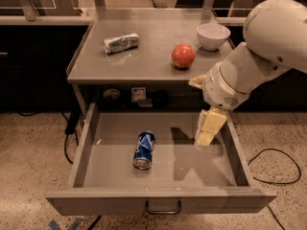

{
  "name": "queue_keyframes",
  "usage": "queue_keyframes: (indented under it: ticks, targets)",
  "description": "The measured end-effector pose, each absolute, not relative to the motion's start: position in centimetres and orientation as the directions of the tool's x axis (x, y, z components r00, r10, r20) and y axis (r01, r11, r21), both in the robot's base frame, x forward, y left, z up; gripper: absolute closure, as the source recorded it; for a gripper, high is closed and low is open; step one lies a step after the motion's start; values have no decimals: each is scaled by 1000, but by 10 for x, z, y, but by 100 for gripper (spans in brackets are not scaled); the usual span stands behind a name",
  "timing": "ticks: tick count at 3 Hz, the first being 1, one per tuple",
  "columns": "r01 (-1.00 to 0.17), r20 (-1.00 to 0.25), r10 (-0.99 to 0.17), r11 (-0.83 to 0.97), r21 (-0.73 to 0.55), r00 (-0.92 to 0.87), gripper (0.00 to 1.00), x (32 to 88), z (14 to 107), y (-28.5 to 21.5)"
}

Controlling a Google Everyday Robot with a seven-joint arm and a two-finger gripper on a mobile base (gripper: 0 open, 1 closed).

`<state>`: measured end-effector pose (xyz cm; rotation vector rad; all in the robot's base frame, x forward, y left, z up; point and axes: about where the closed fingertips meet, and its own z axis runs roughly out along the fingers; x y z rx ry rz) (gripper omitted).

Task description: Pick pepsi can from top drawer and place on counter

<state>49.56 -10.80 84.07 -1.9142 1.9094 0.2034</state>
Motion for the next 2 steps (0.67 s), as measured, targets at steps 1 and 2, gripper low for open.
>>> queue_keyframes:
  ticks: [1, 2]
  targets:
    - [-978, -402, -913, 24, -206, 63, 0, 497, 841, -106]
    - [-973, -407, -906, -24, -229, 118, 0, 507, 837, -97]
